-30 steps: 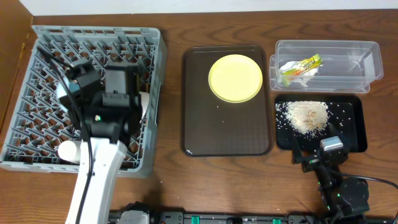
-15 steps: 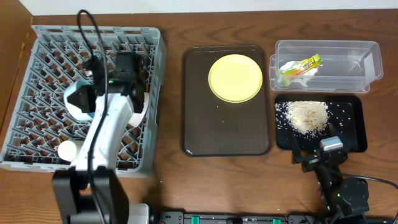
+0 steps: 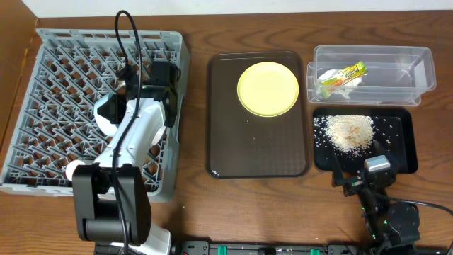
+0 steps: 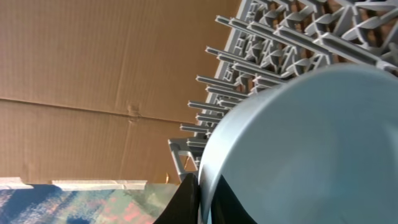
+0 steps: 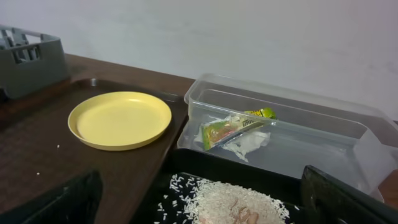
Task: Sort waste into correct bins and load items into the dishwasher
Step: 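Carry the blue bowl into the dish rack and set it down, then move the left gripper to the yellow plate and grip its rim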
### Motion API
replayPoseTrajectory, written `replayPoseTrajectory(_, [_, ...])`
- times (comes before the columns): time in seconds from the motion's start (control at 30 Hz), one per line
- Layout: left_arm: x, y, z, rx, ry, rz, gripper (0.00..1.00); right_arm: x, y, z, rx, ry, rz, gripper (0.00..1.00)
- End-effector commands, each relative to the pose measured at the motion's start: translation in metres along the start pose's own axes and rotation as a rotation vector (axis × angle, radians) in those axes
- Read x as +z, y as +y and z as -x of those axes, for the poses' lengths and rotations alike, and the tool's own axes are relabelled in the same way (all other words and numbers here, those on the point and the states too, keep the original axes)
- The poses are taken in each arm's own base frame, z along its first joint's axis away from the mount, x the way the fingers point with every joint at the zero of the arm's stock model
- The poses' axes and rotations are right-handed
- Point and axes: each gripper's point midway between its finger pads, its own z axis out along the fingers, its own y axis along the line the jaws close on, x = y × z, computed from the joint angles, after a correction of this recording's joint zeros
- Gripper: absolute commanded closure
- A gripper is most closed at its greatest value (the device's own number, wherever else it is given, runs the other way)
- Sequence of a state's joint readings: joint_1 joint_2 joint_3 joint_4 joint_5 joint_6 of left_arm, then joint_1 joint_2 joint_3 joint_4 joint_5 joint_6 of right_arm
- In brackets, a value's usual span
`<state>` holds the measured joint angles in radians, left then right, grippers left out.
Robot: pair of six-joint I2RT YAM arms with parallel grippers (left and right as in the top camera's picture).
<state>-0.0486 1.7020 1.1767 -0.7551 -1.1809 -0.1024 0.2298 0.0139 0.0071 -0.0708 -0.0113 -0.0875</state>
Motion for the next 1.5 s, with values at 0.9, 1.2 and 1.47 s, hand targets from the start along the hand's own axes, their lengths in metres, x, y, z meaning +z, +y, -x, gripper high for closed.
replayPoseTrajectory(0.9, [0.016,0.001,0.014,0.13,-0.019,0.071,0.92,0.0,-0.001,-0.001,0.005,0.004,-0.002,0.01])
replayPoseTrajectory(1.2, [-0.001,-0.015,0.02,0.152,-0.073,0.023,0.92,0.0,-0.001,-0.001,0.005,0.004,-0.002,0.01])
replayPoseTrajectory(1.47, [-0.015,-0.033,0.016,0.229,-0.094,-0.05,0.67,0.0,-0.001,-0.001,0.005,0.004,-0.002,0.01])
